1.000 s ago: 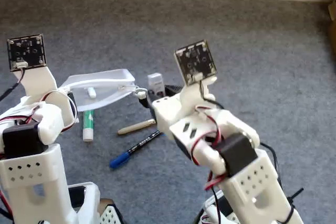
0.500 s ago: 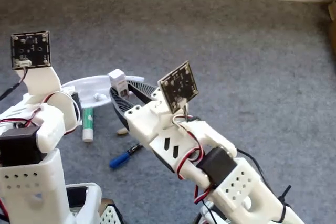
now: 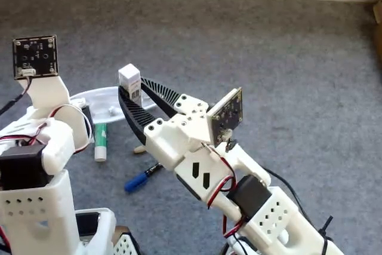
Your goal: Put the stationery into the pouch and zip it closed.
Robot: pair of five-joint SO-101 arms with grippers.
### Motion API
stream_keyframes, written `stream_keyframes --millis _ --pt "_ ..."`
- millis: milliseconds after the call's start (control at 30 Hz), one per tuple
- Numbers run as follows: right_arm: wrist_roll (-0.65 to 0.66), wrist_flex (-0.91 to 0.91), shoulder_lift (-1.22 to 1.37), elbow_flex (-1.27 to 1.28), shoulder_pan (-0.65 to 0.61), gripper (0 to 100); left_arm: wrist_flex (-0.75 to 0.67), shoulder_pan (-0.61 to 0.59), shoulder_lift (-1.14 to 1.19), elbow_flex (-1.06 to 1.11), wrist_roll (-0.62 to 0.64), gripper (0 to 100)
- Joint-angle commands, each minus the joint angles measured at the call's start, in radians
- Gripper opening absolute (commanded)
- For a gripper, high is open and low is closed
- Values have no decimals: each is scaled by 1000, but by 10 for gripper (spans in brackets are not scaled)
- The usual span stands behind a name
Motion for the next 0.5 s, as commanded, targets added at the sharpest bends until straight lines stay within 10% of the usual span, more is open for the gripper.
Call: stream_keyframes --millis 0,467 --pt "12 -108 24 -4 -5 5 3 22 1 -53 6 7" --pt "227 -400 151 216 -38 5 -5 22 1 -25 6 7"
